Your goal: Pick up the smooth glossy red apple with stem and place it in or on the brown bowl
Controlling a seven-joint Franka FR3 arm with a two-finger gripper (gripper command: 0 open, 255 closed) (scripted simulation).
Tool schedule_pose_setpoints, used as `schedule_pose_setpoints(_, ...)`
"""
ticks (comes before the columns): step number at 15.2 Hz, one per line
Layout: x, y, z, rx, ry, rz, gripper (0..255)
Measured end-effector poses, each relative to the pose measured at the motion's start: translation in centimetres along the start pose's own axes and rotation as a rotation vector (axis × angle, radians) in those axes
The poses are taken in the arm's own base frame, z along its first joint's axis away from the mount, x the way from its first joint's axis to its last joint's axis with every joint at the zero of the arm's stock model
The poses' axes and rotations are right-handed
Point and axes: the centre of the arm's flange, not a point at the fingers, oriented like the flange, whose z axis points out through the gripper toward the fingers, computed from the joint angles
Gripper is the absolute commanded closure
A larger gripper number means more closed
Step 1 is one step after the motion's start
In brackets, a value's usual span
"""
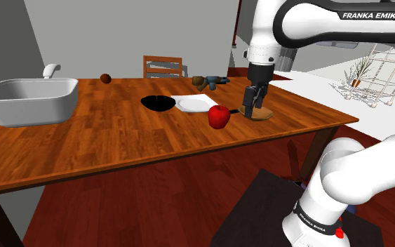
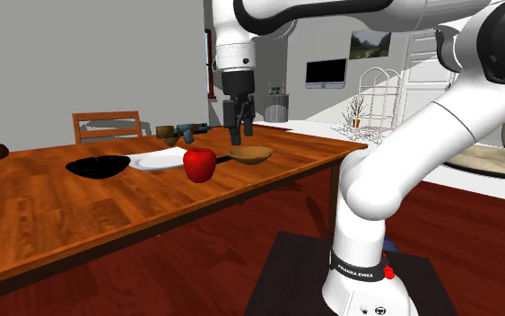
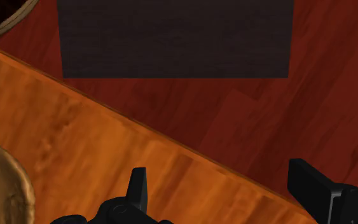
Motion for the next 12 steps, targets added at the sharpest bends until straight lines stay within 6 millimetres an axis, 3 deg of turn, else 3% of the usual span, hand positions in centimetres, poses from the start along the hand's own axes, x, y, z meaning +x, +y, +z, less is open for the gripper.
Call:
schedule_pose_setpoints(2,0.4,0.1,0.1,-0.001,0.005,0.007,0)
schedule_pose_setpoints(12,10.6,3.3,-1.4,-0.025,0.114,0.138,0)
